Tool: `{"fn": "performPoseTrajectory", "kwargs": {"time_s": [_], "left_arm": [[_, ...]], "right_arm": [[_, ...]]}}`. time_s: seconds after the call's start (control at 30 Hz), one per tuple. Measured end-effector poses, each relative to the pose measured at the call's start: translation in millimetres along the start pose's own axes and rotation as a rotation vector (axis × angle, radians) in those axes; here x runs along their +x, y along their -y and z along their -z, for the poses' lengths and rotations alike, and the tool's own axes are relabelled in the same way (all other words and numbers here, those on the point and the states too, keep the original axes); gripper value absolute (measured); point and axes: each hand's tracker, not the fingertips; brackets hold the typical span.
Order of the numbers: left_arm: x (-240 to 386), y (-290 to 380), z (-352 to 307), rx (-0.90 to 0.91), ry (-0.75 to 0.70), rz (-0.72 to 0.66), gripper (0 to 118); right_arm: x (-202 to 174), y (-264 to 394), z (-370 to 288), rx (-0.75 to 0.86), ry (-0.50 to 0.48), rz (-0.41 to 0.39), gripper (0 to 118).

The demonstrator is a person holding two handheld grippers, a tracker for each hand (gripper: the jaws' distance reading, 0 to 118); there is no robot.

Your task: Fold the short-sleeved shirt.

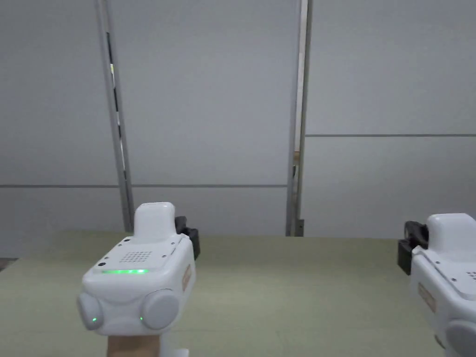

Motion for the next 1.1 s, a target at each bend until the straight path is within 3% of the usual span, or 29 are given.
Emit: {"fn": "performPoseTrajectory", "kwargs": {"time_s": [0.1, 0.2, 0.33, 0.5, 0.63, 0.67, 0.7, 0.73, 0.77, 0.8, 0.93, 1.1], "left_arm": [[-6, -6, -4, 0.008, -0.01, 0.019, 0], [-38, -14, -22, 0.036, -0.075, 0.069, 0], [-128, -24, -70, 0.025, -0.282, 0.044, 0], [-247, -22, -142, -0.007, -0.574, -0.005, 0], [-288, 0, -150, -0.053, -0.576, -0.06, 0], [-292, 10, -142, -0.084, -0.576, -0.047, 10], [-294, 21, -131, -0.124, -0.567, -0.029, 52], [-297, 35, -114, -0.179, -0.548, -0.024, 104], [-304, 53, -91, -0.288, -0.504, -0.063, 118], [-304, 75, -72, -0.303, -0.421, -0.131, 118], [-319, 180, 4, -0.636, -0.386, -0.224, 118], [-338, 315, 58, -1.009, -0.484, -0.24, 118]], "right_arm": [[-6, -5, 4, 0.016, 0.007, -0.005, 2], [-41, -17, 19, 0.022, -0.078, 0.062, 2], [-135, -28, 39, 0.026, -0.283, 0.131, 2], [-266, -24, 26, 0.036, -0.542, 0.048, 2], [-316, -10, 23, -0.016, -0.645, 0.045, 2], [-321, -4, 26, -0.018, -0.639, 0.033, 2], [-326, 1, 29, -0.025, -0.631, 0.007, 2], [-329, 7, 33, -0.038, -0.616, -0.035, 2], [-331, 13, 37, -0.052, -0.603, -0.06, 2], [-332, 23, 49, -0.071, -0.6, -0.072, 2], [-331, 49, 71, -0.158, -0.561, -0.121, 2], [-328, 79, 103, -0.285, -0.503, -0.16, 2]]}}
